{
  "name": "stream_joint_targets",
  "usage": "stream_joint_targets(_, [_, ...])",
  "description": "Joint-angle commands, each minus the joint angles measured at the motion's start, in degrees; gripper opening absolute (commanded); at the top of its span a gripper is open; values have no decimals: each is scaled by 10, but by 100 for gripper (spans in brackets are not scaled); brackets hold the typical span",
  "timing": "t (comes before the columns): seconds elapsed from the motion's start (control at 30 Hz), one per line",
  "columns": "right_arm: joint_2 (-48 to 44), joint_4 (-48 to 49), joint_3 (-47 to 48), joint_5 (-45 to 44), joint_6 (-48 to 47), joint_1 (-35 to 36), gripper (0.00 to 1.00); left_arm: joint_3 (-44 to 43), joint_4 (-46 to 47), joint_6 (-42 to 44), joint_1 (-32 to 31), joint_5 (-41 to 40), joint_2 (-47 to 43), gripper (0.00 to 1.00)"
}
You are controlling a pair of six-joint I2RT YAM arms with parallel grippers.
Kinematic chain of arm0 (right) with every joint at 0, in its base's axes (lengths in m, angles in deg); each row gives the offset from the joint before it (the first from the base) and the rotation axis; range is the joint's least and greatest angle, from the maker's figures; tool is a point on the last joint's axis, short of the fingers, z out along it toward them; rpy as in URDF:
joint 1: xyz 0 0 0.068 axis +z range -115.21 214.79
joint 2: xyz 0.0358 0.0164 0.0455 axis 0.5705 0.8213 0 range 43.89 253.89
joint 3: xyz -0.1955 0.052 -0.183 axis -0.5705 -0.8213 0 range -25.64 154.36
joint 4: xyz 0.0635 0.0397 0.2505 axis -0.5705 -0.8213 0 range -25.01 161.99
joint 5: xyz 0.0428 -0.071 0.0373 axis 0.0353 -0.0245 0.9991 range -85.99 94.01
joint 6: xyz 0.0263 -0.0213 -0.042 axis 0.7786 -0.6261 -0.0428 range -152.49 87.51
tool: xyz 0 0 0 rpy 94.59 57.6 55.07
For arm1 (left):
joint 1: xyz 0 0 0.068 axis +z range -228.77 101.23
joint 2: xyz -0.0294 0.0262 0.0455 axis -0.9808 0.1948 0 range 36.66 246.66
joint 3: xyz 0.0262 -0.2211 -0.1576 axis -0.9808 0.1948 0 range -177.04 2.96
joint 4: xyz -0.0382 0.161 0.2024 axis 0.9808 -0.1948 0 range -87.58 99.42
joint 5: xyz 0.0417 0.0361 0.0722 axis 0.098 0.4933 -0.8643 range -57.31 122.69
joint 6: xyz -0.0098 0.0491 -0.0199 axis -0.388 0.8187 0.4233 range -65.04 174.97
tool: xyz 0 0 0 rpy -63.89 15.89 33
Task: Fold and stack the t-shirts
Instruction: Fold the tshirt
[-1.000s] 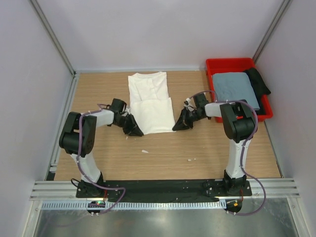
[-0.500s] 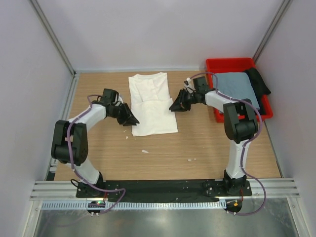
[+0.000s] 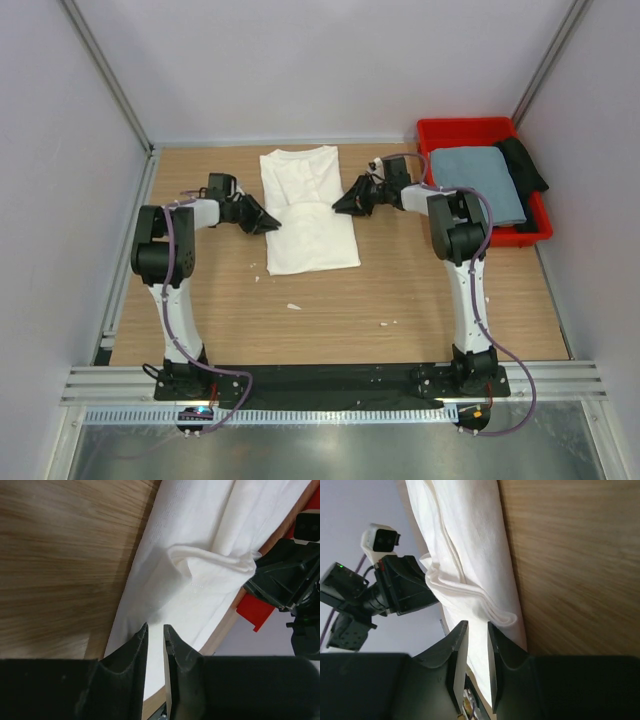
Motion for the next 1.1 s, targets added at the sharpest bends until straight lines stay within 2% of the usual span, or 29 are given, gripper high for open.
stream_joint_targets(0.0, [6, 91, -8, -2, 59, -18, 29, 7, 60, -17, 27, 12, 2, 20])
stream_joint_targets(0.1, [-5, 88, -22, -14, 65, -31, 34, 22, 30, 12, 38, 12, -5, 20])
stream_joint_targets(0.17, [-13, 23, -15, -23, 41, -34, 36, 34, 8, 32, 40, 12, -25, 20])
stream_joint_targets(0.23, [-35, -52, 12, -48, -25, -32, 38, 45, -14, 58, 39, 7, -61, 28])
stream_joint_targets(0.27, [-46, -120, 20, -58, -51, -31, 44, 51, -40, 63, 39, 3, -78, 33])
stream_joint_targets(0.3, [-59, -156, 34, -84, -76, -31, 45, 62, -46, 71, 39, 1, -96, 42])
stream_joint_targets(0.4, [-108, -283, 50, -129, -178, -33, 52, 67, -116, 106, 39, -28, -178, 51])
stream_joint_targets(0.47, [-150, -343, 43, -172, -221, -32, 56, 61, -195, 137, 39, -73, -228, 53])
stream_joint_targets(0.57, [-212, -374, -13, -198, -241, -30, 63, 79, -269, 135, 39, -105, -266, 54])
stream_joint_targets(0.63, [-249, -368, -87, -202, -231, -28, 64, 114, -273, 103, 39, -105, -304, 51])
stream_joint_targets(0.73, [-328, -290, -218, -190, -153, -24, 65, 216, -200, -5, 36, -78, -367, 47])
stream_joint_targets(0.8, [-394, -170, -326, -186, -62, -22, 65, 276, -136, -82, 32, -76, -389, 44])
stream_joint_targets(0.87, [-431, -73, -386, -201, -9, -8, 65, 290, -120, -108, 29, -78, -391, 43])
stream_joint_targets(0.9, [-458, -48, -431, -218, 28, -2, 65, 303, -115, -139, 28, -78, -384, 42])
stream_joint_targets(1.07, [-499, 81, -539, -263, 102, 36, 64, 370, -10, -232, 10, -92, -388, 43])
